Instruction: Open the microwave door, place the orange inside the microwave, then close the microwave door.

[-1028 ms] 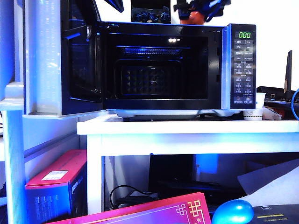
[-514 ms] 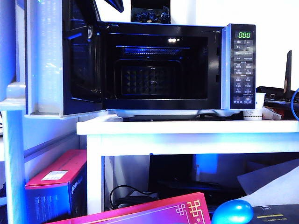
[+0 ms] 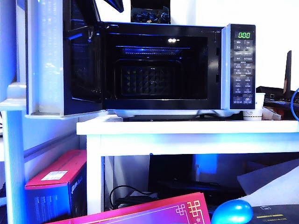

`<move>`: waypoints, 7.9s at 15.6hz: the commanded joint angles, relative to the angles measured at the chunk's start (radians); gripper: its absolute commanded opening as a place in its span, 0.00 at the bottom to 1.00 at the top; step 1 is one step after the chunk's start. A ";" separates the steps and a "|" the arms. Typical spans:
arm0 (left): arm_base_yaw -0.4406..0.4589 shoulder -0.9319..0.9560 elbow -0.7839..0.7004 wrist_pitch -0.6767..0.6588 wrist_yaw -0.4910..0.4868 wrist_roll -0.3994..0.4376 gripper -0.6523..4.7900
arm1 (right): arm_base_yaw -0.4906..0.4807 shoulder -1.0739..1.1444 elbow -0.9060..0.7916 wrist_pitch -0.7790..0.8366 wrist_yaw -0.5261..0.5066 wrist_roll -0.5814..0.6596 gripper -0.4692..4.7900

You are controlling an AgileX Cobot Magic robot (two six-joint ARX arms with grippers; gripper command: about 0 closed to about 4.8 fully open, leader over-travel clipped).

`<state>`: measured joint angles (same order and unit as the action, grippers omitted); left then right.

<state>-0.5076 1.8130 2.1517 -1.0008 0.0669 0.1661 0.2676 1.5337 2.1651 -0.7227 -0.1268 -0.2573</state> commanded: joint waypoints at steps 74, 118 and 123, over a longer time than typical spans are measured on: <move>-0.001 -0.003 0.002 0.018 0.000 0.017 0.11 | 0.111 1.074 0.109 1.161 0.076 -0.249 0.35; -0.001 0.008 0.002 -0.011 -0.003 -0.001 0.11 | 0.139 0.447 0.109 -0.060 0.177 -0.240 1.00; -0.001 0.003 0.002 -0.004 0.001 -0.002 0.11 | 0.139 0.274 0.109 -0.054 0.230 -0.181 0.99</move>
<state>-0.5079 1.8225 2.1521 -1.0096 0.0673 0.1646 0.4049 1.8400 2.2700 -0.8017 0.0963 -0.4747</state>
